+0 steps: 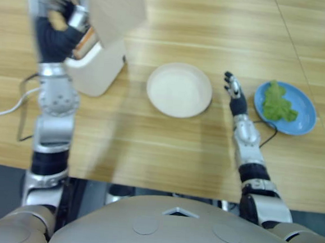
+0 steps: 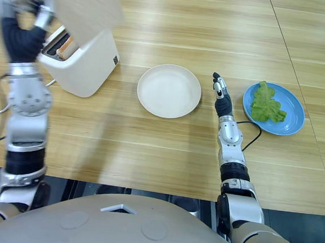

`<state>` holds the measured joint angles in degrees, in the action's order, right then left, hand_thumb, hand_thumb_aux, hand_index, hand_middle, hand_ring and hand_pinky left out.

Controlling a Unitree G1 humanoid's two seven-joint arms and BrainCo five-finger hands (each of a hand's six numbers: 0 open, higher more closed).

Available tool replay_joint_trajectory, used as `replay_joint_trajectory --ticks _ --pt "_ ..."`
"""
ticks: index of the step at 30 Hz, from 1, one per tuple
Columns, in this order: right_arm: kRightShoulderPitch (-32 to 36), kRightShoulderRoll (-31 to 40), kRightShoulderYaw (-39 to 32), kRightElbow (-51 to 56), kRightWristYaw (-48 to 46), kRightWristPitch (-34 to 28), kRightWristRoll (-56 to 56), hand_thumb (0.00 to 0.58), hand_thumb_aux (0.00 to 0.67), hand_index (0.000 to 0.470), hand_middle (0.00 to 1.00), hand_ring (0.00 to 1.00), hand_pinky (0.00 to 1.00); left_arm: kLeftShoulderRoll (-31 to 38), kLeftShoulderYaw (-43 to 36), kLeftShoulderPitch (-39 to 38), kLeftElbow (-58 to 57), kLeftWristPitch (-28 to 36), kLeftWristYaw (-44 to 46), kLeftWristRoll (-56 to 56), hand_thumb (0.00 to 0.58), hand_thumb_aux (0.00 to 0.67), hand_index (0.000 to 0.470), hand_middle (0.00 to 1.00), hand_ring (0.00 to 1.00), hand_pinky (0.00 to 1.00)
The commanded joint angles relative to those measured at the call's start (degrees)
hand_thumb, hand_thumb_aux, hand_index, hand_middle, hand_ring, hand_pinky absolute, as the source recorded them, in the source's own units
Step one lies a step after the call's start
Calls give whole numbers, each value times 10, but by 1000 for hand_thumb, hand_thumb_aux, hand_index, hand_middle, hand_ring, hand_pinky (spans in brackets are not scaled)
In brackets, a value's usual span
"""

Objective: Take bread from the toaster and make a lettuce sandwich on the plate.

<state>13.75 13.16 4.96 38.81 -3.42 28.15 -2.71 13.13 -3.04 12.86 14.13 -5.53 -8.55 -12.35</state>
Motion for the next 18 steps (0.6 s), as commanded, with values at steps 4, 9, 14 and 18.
replay_joint_trajectory --ticks 4,9,14,18 --pt "-4 6 3 11 2 -6 2 0 0 0 0 0 0 -64 -66 45 -228 -2 65 18 580 670 460 1000 1000 1000" --pt "-5 7 2 12 1 -6 3 0 0 0 0 0 0 -89 -92 106 -398 -24 69 -8 580 670 460 1000 1000 1000" --pt "-8 9 3 7 0 -6 4 0 0 0 0 0 0 -99 -112 156 -536 -47 60 -36 580 670 460 1000 1000 1000" --pt "-10 9 2 2 0 -8 4 0 0 0 0 0 0 -106 -123 173 -604 -64 47 -54 580 670 460 1000 1000 1000"
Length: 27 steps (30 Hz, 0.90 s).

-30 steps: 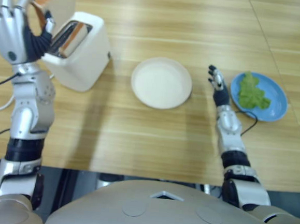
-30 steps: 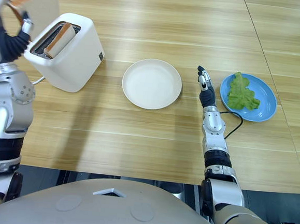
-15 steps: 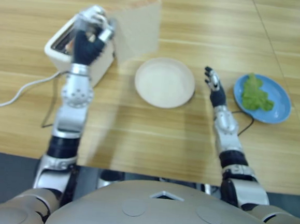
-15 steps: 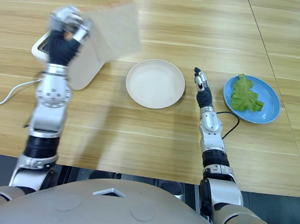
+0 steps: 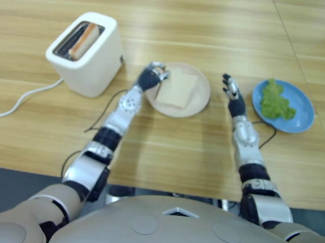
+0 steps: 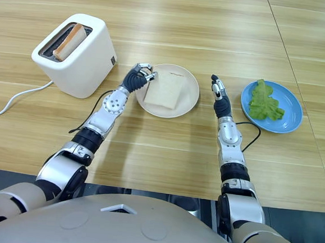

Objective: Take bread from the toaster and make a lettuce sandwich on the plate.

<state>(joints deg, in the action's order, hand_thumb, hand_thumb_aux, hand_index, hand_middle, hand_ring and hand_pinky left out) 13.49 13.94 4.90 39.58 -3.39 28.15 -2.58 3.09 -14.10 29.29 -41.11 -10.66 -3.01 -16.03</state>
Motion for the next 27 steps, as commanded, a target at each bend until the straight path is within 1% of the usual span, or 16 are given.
replay_joint_trajectory --ticks 1,2,3,4,5,6,9,12,15,18,20,22,24,27 --pt "-8 2 3 -7 -1 -8 3 0 0 0 0 0 0 -6 -18 12 -64 -16 -10 -24 580 670 460 1000 1000 1000" --pt "-8 2 3 -9 -2 -9 3 0 0 0 0 0 0 -7 -22 13 -72 -19 -11 -29 580 670 460 1000 1000 1000" --pt "-9 2 2 -11 -2 -9 3 0 0 0 0 0 0 -6 -31 15 -79 -18 -18 -41 579 638 438 922 922 922" --pt "-9 3 2 -13 -3 -10 3 0 0 0 0 0 0 -6 -37 17 -85 -18 -19 -50 579 638 438 922 922 922" --pt "-10 4 2 -15 -3 -9 2 0 0 0 0 0 0 -6 -41 18 -88 -16 -25 -57 71 42 29 0 0 0" --pt "-12 7 1 -21 -1 -8 -2 0 0 0 0 0 0 -1 -47 19 -85 -11 -39 -71 0 0 0 0 0 0" --pt "-28 27 -3 -71 22 0 -39 0 0 0 0 0 0 24 -55 12 -35 12 -100 -119 0 0 0 0 0 0" --pt "-60 67 7 -168 65 -2 -106 0 0 0 0 0 0 50 -50 -16 65 40 -159 -168 0 0 0 0 0 0" --pt "-96 131 28 -268 116 -26 -214 0 0 0 0 0 0 72 -45 -57 187 72 -195 -217 0 0 0 0 0 0" --pt "-130 217 48 -320 182 -65 -354 0 0 0 0 0 0 85 -40 -91 281 100 -207 -255 0 0 0 0 0 0" --pt "-141 280 41 -301 226 -99 -436 0 0 0 0 0 0 86 -39 -106 318 111 -202 -266 0 0 0 0 0 0" --pt "-139 337 20 -246 265 -132 -499 0 0 0 0 0 0 83 -40 -112 330 114 -196 -264 0 0 0 0 0 0" --pt "-121 378 -14 -161 298 -156 -542 0 0 0 0 0 0 78 -40 -114 327 113 -189 -257 0 0 0 0 0 0" --pt "-71 412 -77 -21 336 -169 -582 0 0 0 0 0 0 72 -38 -117 318 110 -185 -247 0 0 0 0 0 0"
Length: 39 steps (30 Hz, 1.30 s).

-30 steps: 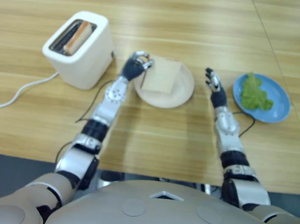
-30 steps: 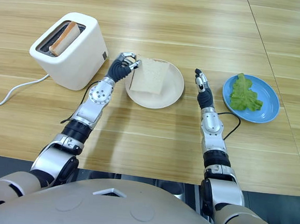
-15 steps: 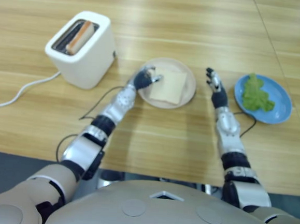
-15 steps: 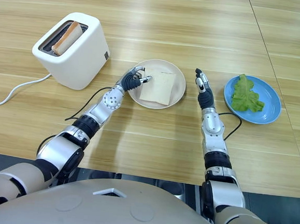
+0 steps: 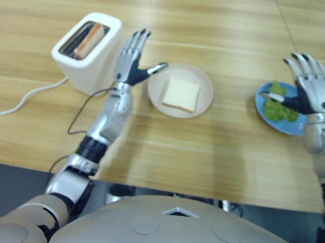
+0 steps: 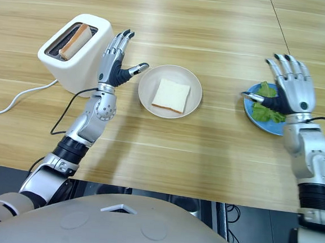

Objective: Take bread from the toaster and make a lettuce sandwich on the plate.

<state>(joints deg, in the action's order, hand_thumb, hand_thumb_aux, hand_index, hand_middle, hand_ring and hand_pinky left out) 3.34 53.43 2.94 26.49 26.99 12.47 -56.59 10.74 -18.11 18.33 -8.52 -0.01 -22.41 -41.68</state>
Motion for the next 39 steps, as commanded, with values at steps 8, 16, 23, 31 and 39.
replay_joint_trajectory --ticks 8,16,23,31,39 --pt "146 -2 -186 322 56 -2 -56 0 0 0 0 0 0 -7 1 -13 -20 5 12 12 0 0 0 0 0 0" --pt "217 -31 -260 449 55 -9 -38 0 0 0 0 0 0 -6 0 -17 -24 6 15 11 0 0 0 0 0 0" --pt "240 -32 -280 466 46 -6 -5 580 670 460 0 0 0 -11 -4 -19 -23 9 18 9 0 0 0 0 0 0" --pt "234 -29 -288 454 68 2 30 580 670 460 125 125 125 -13 -10 -22 -27 8 17 5 0 0 0 0 0 0" --pt "232 -29 -295 459 72 8 44 580 670 460 302 302 302 -15 -12 -20 -34 5 16 5 0 0 0 0 0 0"
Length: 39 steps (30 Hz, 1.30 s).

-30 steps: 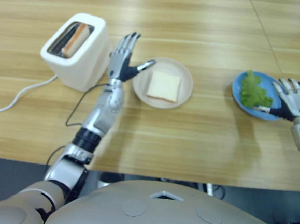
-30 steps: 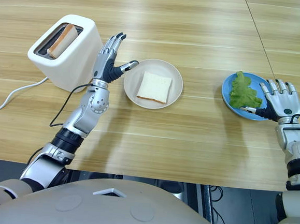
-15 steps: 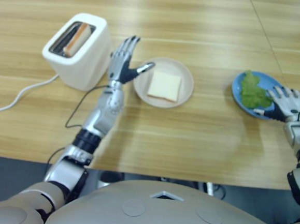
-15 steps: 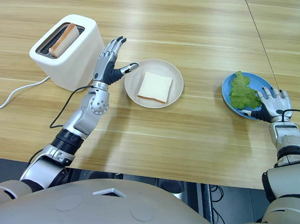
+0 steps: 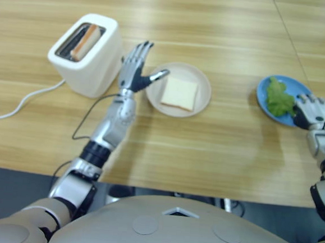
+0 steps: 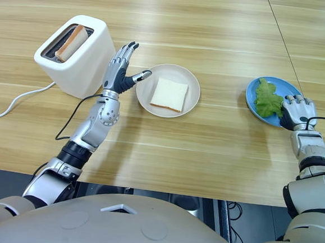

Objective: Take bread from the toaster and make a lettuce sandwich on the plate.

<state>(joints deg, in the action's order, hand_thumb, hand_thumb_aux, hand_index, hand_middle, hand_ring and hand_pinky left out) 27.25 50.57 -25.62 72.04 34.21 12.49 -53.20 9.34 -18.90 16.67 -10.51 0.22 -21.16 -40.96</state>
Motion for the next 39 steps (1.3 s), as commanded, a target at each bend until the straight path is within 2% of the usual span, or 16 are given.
replay_joint_trajectory --ticks 1,3,4,5,8,12,19,24,28,32,36,39 --pt "-8 0 -10 4 0 10 13 580 670 460 302 302 302 -1 -5 -4 -15 3 4 -3 0 0 0 0 0 0" --pt "-10 4 -8 -3 3 16 23 580 670 460 592 592 592 0 -5 -4 -17 2 3 -3 0 0 0 0 0 0" --pt "-13 8 -5 -10 6 20 29 580 670 460 592 592 592 0 -5 -4 -18 2 3 -3 0 0 0 0 0 0" --pt "-16 11 1 -15 9 26 38 580 670 460 1000 1000 1000 0 -5 -4 -18 1 3 -2 0 0 0 0 0 0" --pt "-32 28 20 -55 18 43 65 580 670 460 1000 1000 1000 1 -3 -4 -19 -1 1 1 0 0 0 0 0 0" --pt "-83 64 66 -165 33 44 96 580 670 460 1000 1000 1000 3 4 -2 -23 -5 -1 8 0 0 0 0 0 0" --pt "-219 112 199 -486 -8 -24 132 580 670 460 1000 1000 1000 9 29 2 -39 -21 -11 30 0 0 0 0 0 0" --pt "-266 97 278 -678 -67 -76 125 580 670 460 1000 1000 1000 13 59 12 -67 -43 -19 64 0 0 0 0 0 0" --pt "-227 50 271 -764 -111 -95 110 580 670 460 1000 1000 1000 11 86 22 -106 -69 -18 106 0 0 0 0 0 0" --pt "-135 -32 215 -778 -148 -90 87 580 670 460 1000 1000 1000 0 106 32 -145 -95 -12 148 0 0 0 0 0 0" --pt "-48 -115 152 -721 -160 -73 63 580 670 460 1000 1000 1000 -11 108 37 -176 -113 -7 166 0 0 0 0 0 0" --pt "23 -188 98 -617 -151 -54 49 580 670 460 1000 1000 1000 -17 107 39 -195 -122 -8 170 0 0 0 0 0 0"
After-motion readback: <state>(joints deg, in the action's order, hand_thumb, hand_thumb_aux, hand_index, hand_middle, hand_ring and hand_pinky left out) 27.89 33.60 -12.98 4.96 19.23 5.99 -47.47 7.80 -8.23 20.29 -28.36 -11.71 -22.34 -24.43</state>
